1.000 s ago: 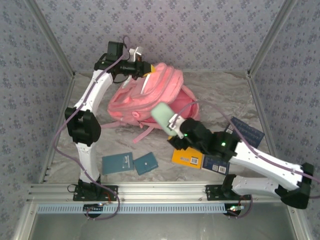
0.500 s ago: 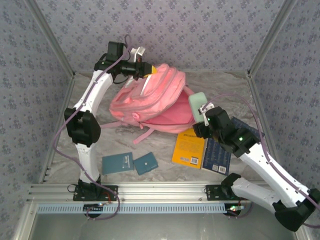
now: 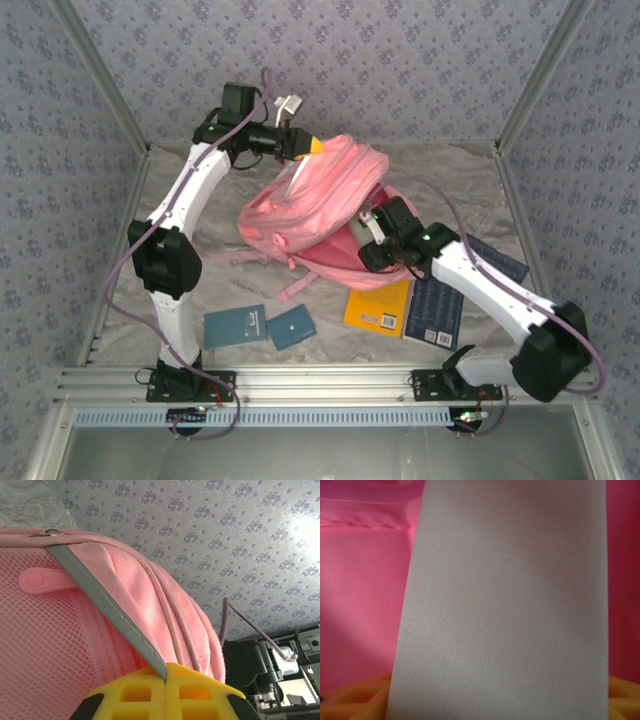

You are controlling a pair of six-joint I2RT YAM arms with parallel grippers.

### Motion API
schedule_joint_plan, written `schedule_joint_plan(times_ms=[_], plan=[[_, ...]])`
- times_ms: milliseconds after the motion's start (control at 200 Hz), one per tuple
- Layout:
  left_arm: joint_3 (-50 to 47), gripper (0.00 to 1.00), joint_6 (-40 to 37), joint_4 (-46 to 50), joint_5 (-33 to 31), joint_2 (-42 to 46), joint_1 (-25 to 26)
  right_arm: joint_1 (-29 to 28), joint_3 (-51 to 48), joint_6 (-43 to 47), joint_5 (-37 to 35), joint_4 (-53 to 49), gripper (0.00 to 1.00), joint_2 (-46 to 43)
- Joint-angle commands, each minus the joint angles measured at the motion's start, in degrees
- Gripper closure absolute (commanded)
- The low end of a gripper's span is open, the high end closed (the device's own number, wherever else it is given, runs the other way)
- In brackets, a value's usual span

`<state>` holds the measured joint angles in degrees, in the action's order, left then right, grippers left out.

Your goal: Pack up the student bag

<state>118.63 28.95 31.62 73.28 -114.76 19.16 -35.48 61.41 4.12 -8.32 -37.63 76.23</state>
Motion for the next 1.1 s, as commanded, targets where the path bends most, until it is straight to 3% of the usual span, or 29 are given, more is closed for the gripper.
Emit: schedule_joint_plan(times_ms=[0, 215, 465, 705, 859, 989, 1094], plan=[[2.3, 1.00, -2.4, -6.3, 8.2, 5.9, 0.5, 0.0, 4.9, 9.9, -5.9, 2.9, 0.31, 6.2], [2.1, 1.00, -2.7, -6.9, 9.0, 5.8, 1.2, 0.2, 13.3, 19.7, -14.5, 8.6, 0.27, 19.3], [3.1, 1.00, -3.2, -6.8, 10.2, 4.6, 2.8, -0.3, 23.3, 19.0, -19.2, 11.7, 0.24, 31.5], [3.9, 1.00, -4.2, -6.0, 11.0, 3.6, 4.3, -2.1, 38.9, 21.1, -20.4, 6.3, 0.22, 44.5], [3.7, 1.00, -5.0, -5.6, 11.3, 3.7, 4.7, -2.2, 47.5, 22.0, -28.5, 6.1, 0.14, 51.9], [3.4, 1.00, -5.8, -5.1, 10.2, 3.9, 3.9, -2.7, 48.6, 28.2, -38.1, 14.2, 0.01, 54.2], [2.9, 1.00, -5.6, -5.4, 8.2, 4.1, 1.8, -3.7, 42.7, 34.4, -42.6, 24.7, 0.00, 51.6]])
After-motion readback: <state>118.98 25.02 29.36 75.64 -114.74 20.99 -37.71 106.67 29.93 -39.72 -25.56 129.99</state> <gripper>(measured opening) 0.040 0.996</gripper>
